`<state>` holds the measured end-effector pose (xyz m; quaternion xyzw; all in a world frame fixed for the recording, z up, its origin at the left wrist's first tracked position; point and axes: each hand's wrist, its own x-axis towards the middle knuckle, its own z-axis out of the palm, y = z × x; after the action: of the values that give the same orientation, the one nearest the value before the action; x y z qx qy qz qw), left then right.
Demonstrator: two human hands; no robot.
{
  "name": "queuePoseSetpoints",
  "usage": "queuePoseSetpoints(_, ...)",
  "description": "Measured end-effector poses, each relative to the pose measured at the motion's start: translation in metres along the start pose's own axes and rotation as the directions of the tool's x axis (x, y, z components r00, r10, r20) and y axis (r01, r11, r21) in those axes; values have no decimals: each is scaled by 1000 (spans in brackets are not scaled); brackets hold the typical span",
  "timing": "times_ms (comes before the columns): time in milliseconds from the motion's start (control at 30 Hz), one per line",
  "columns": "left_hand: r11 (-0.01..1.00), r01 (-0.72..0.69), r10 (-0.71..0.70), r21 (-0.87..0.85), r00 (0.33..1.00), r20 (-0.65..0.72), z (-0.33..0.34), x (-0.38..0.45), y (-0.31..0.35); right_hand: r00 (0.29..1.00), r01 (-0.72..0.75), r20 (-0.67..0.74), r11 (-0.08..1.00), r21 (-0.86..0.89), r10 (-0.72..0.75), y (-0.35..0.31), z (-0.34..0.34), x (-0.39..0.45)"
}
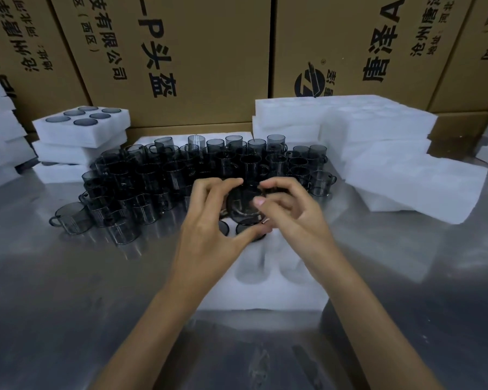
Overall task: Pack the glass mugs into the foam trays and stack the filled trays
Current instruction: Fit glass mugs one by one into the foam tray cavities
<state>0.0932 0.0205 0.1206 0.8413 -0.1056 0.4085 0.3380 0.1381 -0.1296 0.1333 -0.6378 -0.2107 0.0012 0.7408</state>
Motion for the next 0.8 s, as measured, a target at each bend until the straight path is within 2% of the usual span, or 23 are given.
queuePoseSetpoints(100,992,25,-13,-122,995,96,3,0,0,999,24,-38,1000,-19,-25,0,-11,4)
queuePoseSetpoints(200,976,59,-32,-210,991,132,4,-2,-1,998,44,-36,997,-60,-46,3,-22,8)
queuePoseSetpoints(333,918,216,-153,-332,966,206,14,2,4,996,19,-88,988,-151,-32,13,-39,15)
queuePoseSetpoints(467,891,320,-211,-323,920,330,32,11,8,987,-64,-158,947,-314,14,25,-57,21)
queuePoseSetpoints(600,906,331,-198,-262,881,429,41,16,3,989,-62,-148,889,-453,-7,36,-66,22)
queuePoseSetpoints(800,940,316,-237,-131,878,416,44,14,-7,994,-8,-98,864,-503,-48,44,-64,27)
